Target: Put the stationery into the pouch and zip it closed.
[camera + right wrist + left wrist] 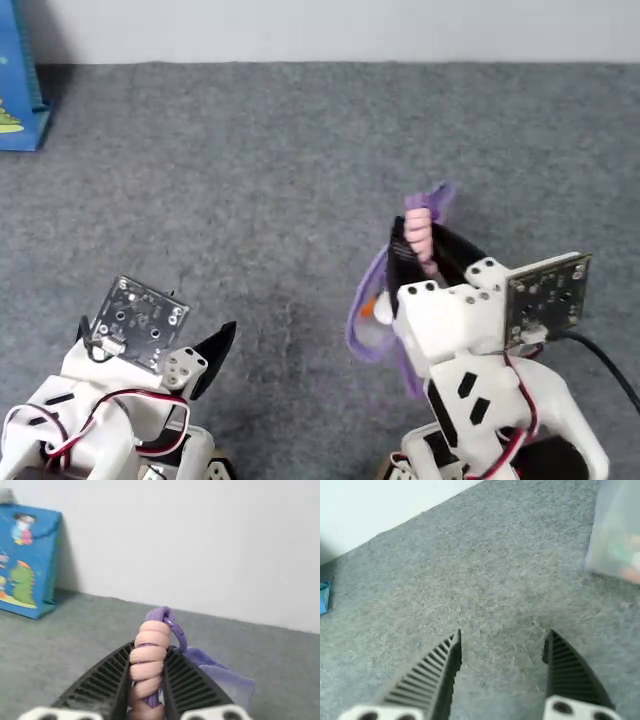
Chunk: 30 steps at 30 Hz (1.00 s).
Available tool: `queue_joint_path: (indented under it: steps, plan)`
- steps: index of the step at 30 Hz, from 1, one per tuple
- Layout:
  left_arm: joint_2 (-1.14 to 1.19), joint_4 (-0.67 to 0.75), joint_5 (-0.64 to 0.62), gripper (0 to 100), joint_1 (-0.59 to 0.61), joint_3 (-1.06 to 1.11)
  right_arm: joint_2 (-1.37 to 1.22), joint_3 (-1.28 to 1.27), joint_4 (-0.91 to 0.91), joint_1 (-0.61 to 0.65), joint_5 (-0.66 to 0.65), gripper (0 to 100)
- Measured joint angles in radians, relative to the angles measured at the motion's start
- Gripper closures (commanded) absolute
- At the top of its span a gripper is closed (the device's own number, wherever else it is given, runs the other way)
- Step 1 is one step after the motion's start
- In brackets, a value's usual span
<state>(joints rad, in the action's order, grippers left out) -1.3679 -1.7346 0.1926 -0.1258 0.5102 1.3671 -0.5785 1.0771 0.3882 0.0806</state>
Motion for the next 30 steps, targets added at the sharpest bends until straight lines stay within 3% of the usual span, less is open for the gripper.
queue_joint_path:
  steps: [9,23,30]
  plan:
    - [0.000,0.000,-0.057,65,0.000,0.000,-0.002,0.000,-0.089,0.133,0.058,99.1]
    - [-0.006,0.000,-0.060,65,0.000,0.000,0.026,0.026,0.350,0.342,0.000,99.1]
    - [-0.006,0.000,-0.060,65,0.000,0.000,0.037,0.028,0.404,0.433,-0.008,99.1]
